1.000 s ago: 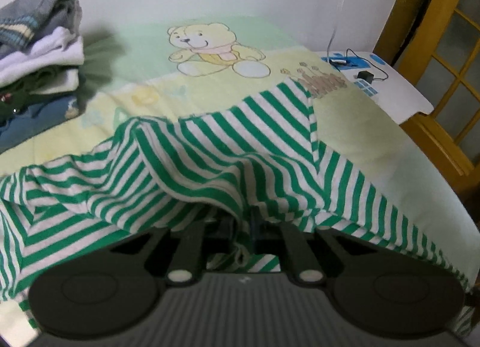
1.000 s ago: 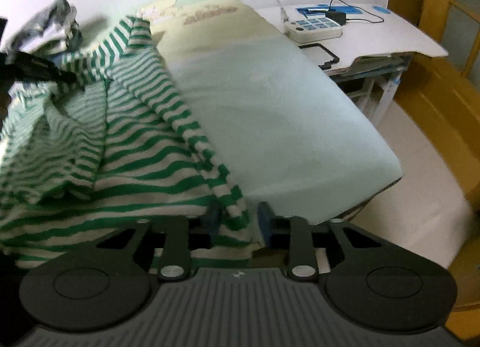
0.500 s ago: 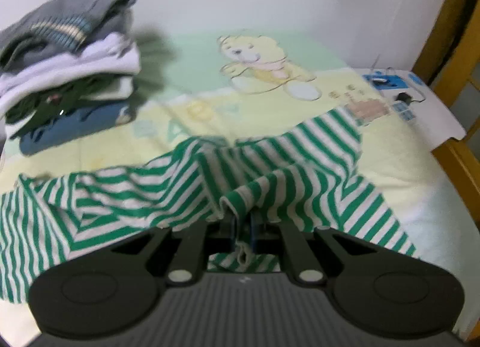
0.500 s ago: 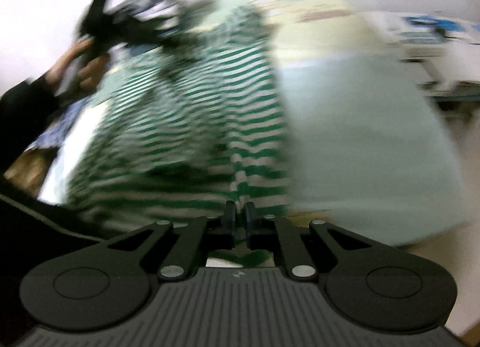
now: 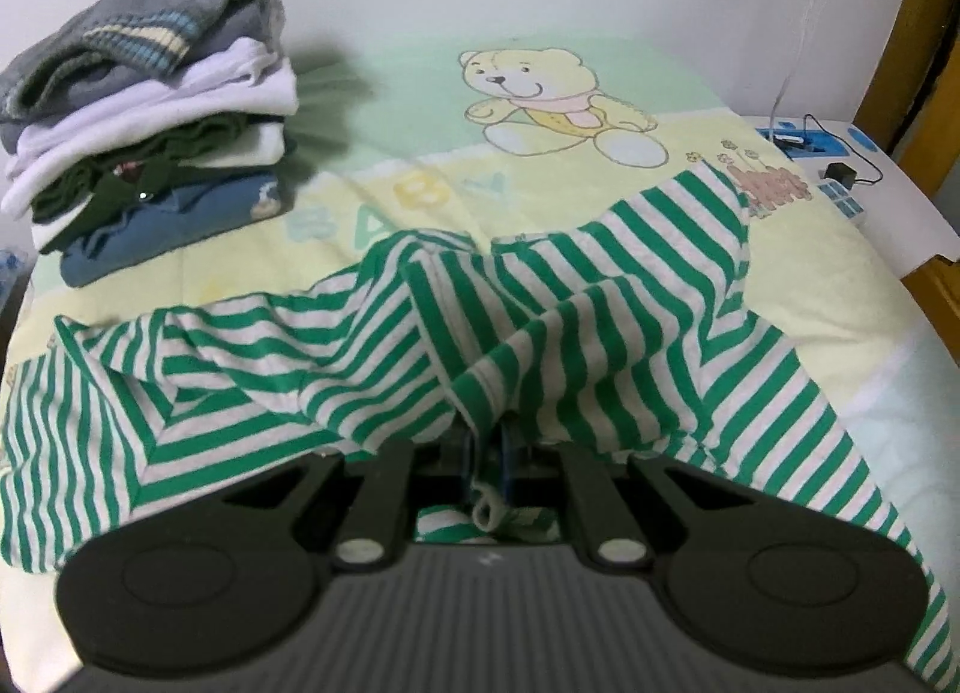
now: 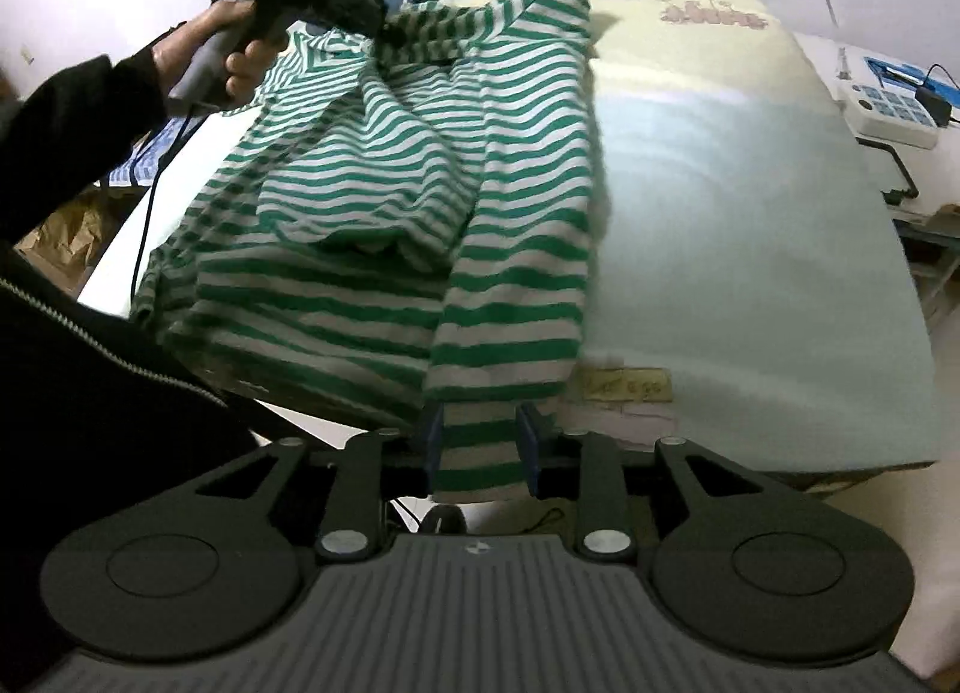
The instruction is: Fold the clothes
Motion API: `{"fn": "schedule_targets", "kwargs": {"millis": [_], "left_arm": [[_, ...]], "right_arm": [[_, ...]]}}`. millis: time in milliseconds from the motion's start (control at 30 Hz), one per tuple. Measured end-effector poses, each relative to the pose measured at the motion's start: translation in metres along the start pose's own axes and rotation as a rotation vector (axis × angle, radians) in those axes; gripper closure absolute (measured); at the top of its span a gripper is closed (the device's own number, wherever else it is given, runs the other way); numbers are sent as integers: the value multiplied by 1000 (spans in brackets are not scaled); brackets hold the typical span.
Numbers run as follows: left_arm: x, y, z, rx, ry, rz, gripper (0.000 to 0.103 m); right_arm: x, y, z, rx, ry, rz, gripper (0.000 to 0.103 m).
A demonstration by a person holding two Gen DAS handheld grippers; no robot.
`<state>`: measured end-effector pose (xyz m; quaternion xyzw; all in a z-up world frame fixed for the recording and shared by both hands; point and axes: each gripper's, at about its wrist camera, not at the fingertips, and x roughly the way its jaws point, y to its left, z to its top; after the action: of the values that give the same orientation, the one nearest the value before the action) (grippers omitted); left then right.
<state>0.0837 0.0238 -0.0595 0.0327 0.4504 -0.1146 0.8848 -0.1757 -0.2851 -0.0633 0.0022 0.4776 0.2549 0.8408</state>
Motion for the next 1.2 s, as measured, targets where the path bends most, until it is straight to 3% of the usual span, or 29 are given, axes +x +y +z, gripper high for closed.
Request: {"fn": "schedule_targets", "kwargs": {"millis": [133,233,267,367,500,633,733,867,1000,1200], "left_arm": [[-2,1,1,5,3,-30,97],[-5,3,2,11,-1,-54,100],[-7,3,2,14,-3,-62,101],[-14,4,5,17,-14,-89,102],[-34,7,11,26,-63,-129,102],[-35,11,12,51,-74,-119,102],[-20,17,6,44,-37,-103,102],[-5,33,-3,-8,-6,-76,102],[-9,42,-1,-47,-23,-80,103],[-25,27,-7,24,-22,-120,103]], "right_arm": [[21,20,-1,24,-18,-93,72],[30,24,-3,70,-11,-151,85],[28,24,-1,85,-13,-151,95],[15,23,7,146,-38,-137,96],[1,28,22,243,-89,-27,95],[24,44,26,265,-86,7,95],[56,54,21,243,-8,-19,91],[44,60,23,184,9,-35,86],[18,55,36,159,-78,-81,79],[45,56,60,56,-187,-197,78]]}}
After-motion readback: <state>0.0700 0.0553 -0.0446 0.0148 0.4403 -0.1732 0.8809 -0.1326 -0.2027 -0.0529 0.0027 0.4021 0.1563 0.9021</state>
